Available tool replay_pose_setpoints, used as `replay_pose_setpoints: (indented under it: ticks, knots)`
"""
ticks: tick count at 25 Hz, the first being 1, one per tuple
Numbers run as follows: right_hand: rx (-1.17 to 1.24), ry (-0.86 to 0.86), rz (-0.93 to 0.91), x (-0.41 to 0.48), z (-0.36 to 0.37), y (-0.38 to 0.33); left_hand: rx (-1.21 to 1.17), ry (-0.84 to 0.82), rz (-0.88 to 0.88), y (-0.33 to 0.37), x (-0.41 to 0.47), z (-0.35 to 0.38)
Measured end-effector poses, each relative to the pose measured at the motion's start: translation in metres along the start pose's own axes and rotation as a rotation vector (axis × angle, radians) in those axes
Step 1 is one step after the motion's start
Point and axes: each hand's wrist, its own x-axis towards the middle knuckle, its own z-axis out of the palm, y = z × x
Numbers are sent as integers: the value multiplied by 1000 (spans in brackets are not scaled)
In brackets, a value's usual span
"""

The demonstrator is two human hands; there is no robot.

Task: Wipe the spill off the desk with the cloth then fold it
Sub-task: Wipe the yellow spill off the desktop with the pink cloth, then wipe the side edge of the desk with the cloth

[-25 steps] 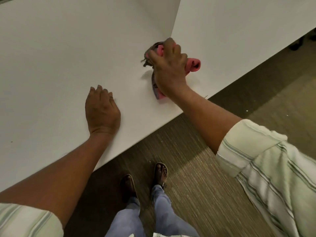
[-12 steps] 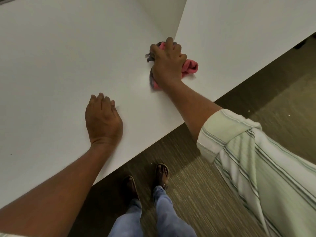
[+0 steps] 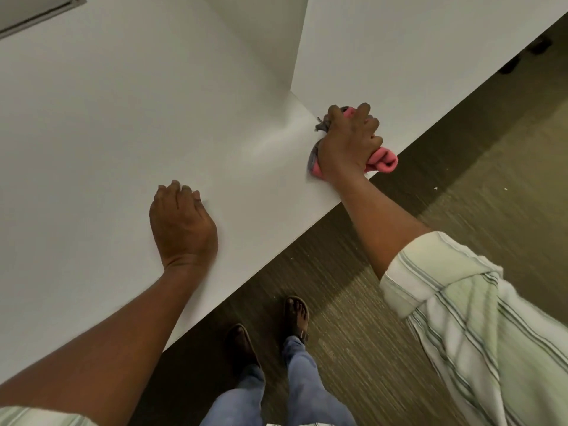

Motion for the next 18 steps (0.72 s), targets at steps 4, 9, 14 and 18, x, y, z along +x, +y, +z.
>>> replay_pose_setpoints:
  ticks: [4, 9, 14, 18]
  knots:
    - [0, 71, 184, -8, -15, 34, 27, -4, 12, 1, 0, 0]
    - [408, 312, 443, -32, -41, 92, 36, -39, 4, -1, 1, -1]
    - [1480, 124, 887, -114, -10, 130, -35, -17, 200, 3, -5, -7]
    - [1956, -268, 1038, -179, 27, 156, -36, -60, 204, 6, -5, -7]
